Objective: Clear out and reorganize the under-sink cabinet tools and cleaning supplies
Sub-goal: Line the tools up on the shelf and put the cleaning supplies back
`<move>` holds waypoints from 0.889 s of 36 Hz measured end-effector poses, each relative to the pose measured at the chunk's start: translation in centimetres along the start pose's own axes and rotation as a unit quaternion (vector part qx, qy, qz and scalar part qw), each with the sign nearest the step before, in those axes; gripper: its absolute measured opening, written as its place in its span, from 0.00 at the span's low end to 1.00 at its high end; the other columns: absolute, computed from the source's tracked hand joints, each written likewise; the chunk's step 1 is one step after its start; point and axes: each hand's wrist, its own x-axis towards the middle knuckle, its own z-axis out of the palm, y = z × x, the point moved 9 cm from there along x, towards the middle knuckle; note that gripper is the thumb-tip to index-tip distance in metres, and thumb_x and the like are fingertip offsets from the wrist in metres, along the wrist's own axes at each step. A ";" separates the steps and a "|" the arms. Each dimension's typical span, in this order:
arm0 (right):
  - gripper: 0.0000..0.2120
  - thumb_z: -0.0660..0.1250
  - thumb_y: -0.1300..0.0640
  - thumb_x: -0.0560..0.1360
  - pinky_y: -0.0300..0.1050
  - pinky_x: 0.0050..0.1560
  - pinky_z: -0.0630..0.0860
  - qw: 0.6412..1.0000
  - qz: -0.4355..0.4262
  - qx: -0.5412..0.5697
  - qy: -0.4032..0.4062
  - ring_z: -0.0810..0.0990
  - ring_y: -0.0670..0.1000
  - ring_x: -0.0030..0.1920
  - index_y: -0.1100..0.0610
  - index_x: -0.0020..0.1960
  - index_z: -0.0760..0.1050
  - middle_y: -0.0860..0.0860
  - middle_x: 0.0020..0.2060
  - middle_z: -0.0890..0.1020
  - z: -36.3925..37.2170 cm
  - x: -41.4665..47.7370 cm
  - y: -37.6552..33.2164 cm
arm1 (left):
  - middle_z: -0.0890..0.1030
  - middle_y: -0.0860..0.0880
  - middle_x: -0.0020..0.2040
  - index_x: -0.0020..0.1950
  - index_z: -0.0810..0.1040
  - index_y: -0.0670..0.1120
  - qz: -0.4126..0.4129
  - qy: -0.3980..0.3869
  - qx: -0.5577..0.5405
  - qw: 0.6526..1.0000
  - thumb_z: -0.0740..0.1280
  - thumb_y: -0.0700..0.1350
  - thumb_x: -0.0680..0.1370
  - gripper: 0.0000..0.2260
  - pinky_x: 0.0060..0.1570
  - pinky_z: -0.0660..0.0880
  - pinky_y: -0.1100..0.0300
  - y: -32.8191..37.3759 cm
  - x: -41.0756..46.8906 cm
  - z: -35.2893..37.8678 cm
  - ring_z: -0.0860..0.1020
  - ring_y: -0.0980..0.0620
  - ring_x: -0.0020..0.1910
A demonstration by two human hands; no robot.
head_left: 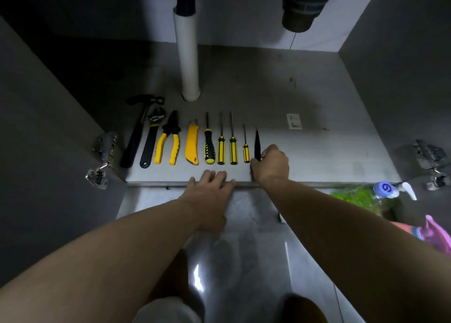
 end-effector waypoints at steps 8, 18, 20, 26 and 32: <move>0.13 0.70 0.56 0.76 0.44 0.47 0.72 1.000 0.001 0.010 0.010 0.79 0.59 0.51 0.60 0.57 0.73 0.58 0.53 0.78 0.1 0.4 0.1 | 0.47 0.47 0.83 0.83 0.45 0.51 0.000 -0.003 -0.005 1.000 0.71 0.58 0.74 0.46 0.76 0.55 0.33 0.2 -0.2 -0.1 0.47 0.39 0.81; 0.16 0.73 0.50 0.75 0.42 0.46 0.70 0.998 -0.027 0.040 -0.035 0.77 0.52 0.48 0.58 0.56 0.73 0.53 0.48 0.79 -0.7 1.0 0.9 | 0.45 0.47 0.83 0.83 0.44 0.51 -0.001 -0.013 0.007 1.000 0.71 0.60 0.74 0.48 0.76 0.53 0.33 0.2 0.0 0.1 0.45 0.39 0.81; 0.12 0.72 0.50 0.76 0.40 0.45 0.68 0.996 -0.058 0.029 -0.066 0.77 0.50 0.46 0.57 0.50 0.76 0.51 0.45 0.80 -2.2 0.8 0.9 | 0.44 0.46 0.83 0.83 0.43 0.51 0.002 -0.020 0.016 1.000 0.71 0.60 0.74 0.49 0.76 0.54 0.33 0.4 0.0 0.0 0.45 0.39 0.81; 0.07 0.69 0.59 0.76 0.44 0.34 0.75 0.940 -0.046 -0.052 -0.333 0.76 0.53 0.29 0.63 0.43 0.79 0.61 0.31 0.80 -4.4 -3.0 5.4 | 0.48 0.46 0.81 0.83 0.46 0.51 -0.009 -0.053 0.031 0.998 0.71 0.60 0.73 0.47 0.73 0.63 0.36 0.8 -0.1 -0.9 0.50 0.39 0.79; 0.11 0.66 0.56 0.78 0.47 0.47 0.81 0.895 -0.019 -0.245 -0.372 0.84 0.53 0.40 0.62 0.56 0.81 0.57 0.43 0.86 -5.4 -5.6 13.0 | 0.59 0.44 0.73 0.76 0.56 0.48 -0.039 -0.015 0.046 0.998 0.67 0.62 0.73 0.37 0.62 0.73 0.42 2.3 0.5 -1.5 0.61 0.40 0.71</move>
